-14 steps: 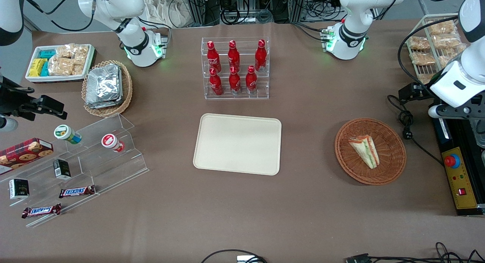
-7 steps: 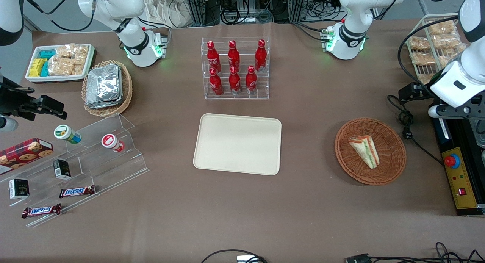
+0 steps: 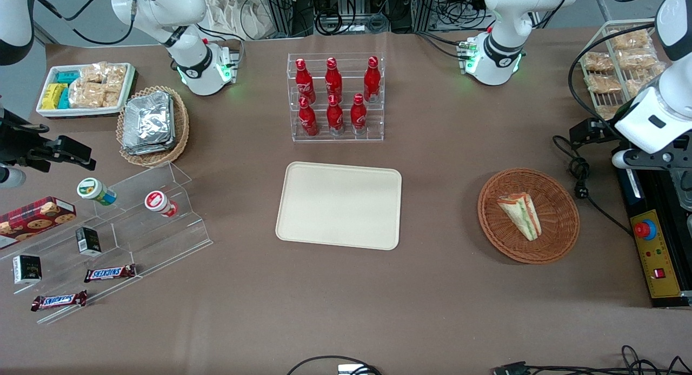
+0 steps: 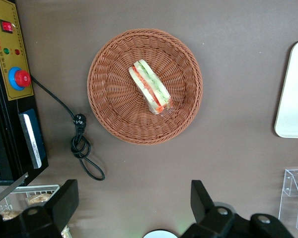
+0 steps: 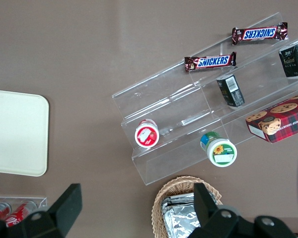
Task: Place sandwich from basket to tray
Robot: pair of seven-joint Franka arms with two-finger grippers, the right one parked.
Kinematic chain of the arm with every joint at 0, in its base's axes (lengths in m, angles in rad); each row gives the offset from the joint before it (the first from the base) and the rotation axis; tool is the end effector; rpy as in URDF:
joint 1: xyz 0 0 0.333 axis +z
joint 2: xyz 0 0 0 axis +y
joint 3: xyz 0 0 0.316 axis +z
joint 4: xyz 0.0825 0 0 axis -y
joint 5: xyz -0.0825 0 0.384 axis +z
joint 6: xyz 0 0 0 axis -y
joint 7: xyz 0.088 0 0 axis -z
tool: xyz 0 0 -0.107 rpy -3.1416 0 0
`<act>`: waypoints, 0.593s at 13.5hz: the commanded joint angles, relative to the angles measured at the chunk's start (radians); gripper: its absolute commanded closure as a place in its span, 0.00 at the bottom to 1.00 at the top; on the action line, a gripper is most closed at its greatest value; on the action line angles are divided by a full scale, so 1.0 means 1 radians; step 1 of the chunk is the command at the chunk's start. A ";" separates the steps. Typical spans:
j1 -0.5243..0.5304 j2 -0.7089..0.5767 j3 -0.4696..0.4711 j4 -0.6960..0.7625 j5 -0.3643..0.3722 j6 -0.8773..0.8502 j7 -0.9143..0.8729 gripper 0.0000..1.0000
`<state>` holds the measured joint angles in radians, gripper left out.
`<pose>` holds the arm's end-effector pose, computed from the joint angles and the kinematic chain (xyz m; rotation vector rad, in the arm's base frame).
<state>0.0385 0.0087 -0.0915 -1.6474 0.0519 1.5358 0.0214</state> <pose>0.5489 -0.0232 0.5811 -3.0809 0.1167 0.1843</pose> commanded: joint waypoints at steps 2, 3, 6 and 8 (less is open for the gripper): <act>0.009 0.034 0.004 0.012 -0.003 0.006 -0.004 0.00; 0.011 0.046 0.006 0.014 -0.004 0.007 -0.006 0.00; 0.011 0.092 0.006 0.015 -0.006 0.010 -0.068 0.00; 0.009 0.137 0.004 0.015 -0.007 0.030 -0.127 0.00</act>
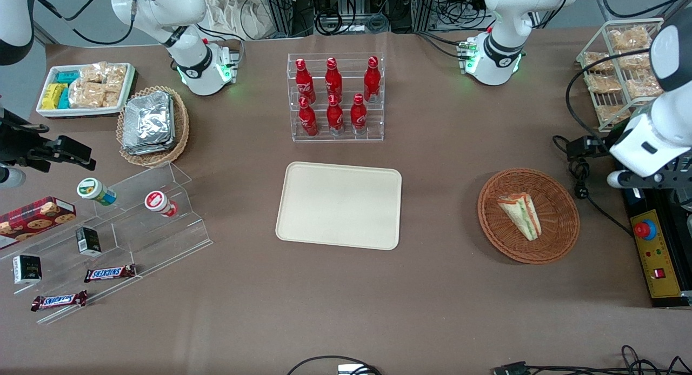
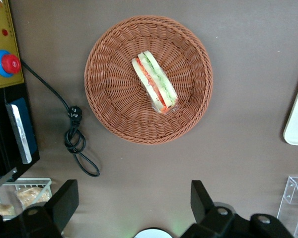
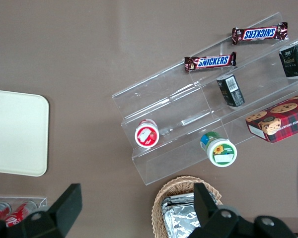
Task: Place sandwich from basket to tray
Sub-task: 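Lower the open left gripper toward the wrapped sandwich in the basket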
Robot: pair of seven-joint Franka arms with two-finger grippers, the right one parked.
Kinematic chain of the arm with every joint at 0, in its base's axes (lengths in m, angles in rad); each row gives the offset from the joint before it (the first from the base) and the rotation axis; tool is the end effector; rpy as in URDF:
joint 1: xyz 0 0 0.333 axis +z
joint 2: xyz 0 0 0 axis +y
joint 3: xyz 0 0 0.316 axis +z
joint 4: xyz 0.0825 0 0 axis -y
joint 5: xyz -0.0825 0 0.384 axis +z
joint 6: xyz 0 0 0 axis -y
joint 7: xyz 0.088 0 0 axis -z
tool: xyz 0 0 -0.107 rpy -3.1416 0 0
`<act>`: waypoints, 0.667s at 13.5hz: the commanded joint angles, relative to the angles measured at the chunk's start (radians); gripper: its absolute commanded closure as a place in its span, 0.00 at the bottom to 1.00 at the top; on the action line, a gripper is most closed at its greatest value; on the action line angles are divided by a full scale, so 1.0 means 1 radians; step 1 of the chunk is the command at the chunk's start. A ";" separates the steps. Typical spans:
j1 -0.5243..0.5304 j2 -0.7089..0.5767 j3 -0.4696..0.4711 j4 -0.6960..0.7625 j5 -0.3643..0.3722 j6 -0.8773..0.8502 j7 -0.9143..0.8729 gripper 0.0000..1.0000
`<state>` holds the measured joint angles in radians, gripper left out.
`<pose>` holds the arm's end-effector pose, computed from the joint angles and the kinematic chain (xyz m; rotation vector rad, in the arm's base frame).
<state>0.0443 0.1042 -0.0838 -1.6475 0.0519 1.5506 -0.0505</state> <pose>0.5722 -0.0150 0.5286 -3.0744 -0.0098 0.3063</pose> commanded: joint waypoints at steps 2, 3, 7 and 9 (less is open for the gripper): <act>0.003 0.104 -0.004 0.015 -0.010 0.048 -0.121 0.00; 0.003 0.138 -0.004 0.015 -0.009 0.071 -0.144 0.00; 0.003 0.270 -0.004 0.015 -0.062 0.164 -0.274 0.00; 0.005 0.326 -0.004 0.015 -0.098 0.224 -0.307 0.00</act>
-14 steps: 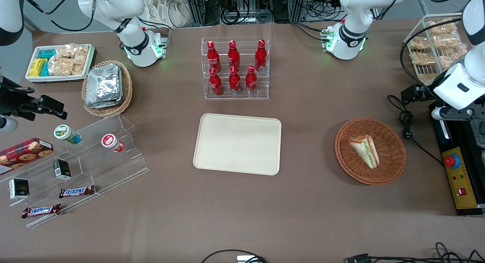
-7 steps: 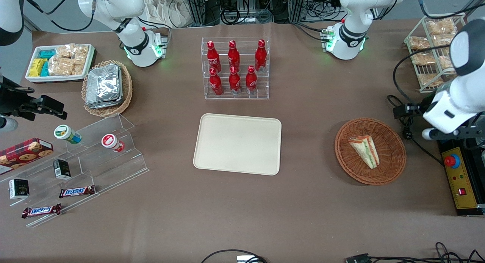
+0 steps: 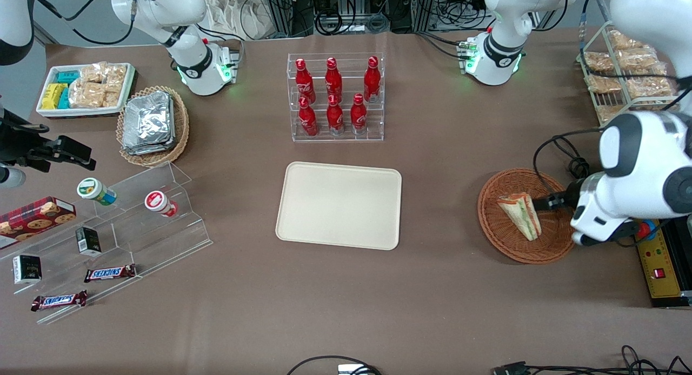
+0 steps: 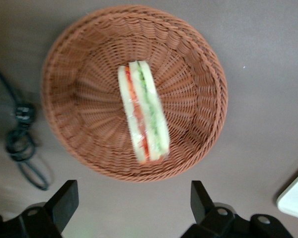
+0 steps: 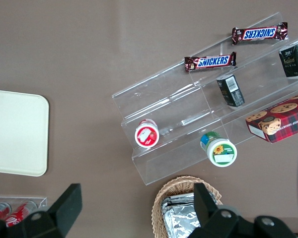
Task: Place sandwich from basket to tray
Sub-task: 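Lower the open left gripper toward the wrapped sandwich in the basket, then close the left gripper on the wrapped sandwich's edge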
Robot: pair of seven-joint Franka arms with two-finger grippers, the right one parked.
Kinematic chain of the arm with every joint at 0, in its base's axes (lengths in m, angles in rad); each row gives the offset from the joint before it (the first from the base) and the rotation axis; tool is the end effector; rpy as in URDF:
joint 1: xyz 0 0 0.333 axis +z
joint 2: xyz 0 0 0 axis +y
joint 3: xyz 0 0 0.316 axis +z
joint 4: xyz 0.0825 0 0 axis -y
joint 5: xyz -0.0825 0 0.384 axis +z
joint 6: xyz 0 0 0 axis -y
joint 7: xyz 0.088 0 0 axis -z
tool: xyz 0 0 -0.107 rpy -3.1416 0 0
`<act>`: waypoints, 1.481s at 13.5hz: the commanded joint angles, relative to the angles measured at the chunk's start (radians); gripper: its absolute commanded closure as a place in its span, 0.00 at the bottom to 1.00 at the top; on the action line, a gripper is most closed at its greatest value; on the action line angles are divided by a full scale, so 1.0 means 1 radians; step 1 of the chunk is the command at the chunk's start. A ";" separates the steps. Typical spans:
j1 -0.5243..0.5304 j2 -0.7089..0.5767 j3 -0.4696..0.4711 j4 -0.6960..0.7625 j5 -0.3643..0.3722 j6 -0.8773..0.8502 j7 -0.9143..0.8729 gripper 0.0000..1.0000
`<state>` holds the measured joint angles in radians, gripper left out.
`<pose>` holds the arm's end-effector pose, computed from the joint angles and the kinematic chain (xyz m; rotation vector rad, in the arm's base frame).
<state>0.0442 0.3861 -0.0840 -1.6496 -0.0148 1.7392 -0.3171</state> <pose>0.6282 -0.0213 0.3690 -3.0689 -0.4378 0.4665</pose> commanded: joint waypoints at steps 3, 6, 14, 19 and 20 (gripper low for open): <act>0.006 0.124 0.001 0.016 -0.030 0.112 -0.074 0.00; 0.005 0.181 0.027 0.013 -0.036 0.123 -0.080 0.00; 0.005 0.266 0.032 0.005 -0.083 0.155 -0.083 0.00; 0.003 0.270 0.032 0.004 -0.082 0.148 -0.083 0.55; 0.003 0.269 0.032 0.004 -0.082 0.148 -0.083 0.70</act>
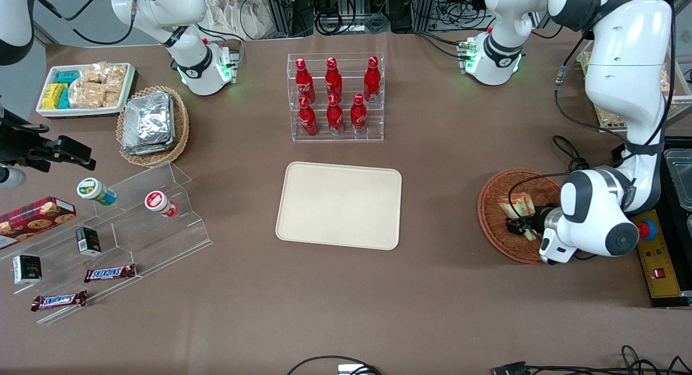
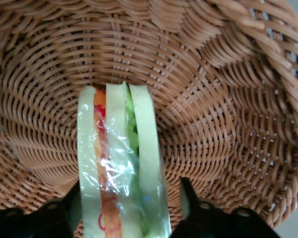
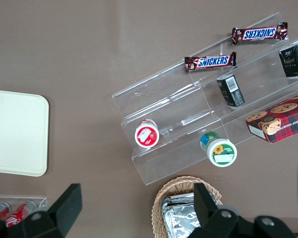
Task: Place sandwich from basket to tray
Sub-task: 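Close the left gripper on the wrapped sandwich's edge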
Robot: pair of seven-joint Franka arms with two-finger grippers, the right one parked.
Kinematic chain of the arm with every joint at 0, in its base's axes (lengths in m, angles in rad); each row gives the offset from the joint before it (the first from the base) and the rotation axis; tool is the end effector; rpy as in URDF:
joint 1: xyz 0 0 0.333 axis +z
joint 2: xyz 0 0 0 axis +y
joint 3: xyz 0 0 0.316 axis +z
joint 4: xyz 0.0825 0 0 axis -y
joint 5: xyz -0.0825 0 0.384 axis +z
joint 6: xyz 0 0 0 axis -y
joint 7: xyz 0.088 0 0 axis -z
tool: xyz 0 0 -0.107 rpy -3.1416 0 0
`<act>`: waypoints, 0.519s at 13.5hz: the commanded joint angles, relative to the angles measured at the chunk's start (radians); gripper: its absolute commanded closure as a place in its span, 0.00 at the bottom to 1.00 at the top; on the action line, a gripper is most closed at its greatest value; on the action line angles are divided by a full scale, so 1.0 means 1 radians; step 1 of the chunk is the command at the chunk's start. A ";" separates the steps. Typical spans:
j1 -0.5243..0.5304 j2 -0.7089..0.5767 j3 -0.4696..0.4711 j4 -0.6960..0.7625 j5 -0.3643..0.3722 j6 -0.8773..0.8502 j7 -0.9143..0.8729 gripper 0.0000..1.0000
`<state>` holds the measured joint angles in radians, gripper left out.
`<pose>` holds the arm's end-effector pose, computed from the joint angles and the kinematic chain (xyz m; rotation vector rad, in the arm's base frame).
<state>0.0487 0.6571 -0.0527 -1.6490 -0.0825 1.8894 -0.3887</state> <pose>0.6359 -0.0058 0.2038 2.9772 0.6522 -0.6633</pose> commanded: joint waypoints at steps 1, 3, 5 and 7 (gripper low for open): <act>-0.001 -0.005 0.001 0.005 -0.016 -0.004 -0.012 0.81; -0.003 -0.016 0.001 0.005 -0.017 -0.015 -0.013 0.84; -0.003 -0.045 0.001 0.006 -0.017 -0.027 -0.013 0.86; -0.003 -0.089 -0.001 0.014 -0.017 -0.065 -0.010 0.86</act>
<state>0.0479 0.6301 -0.0544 -1.6366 -0.0840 1.8739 -0.3893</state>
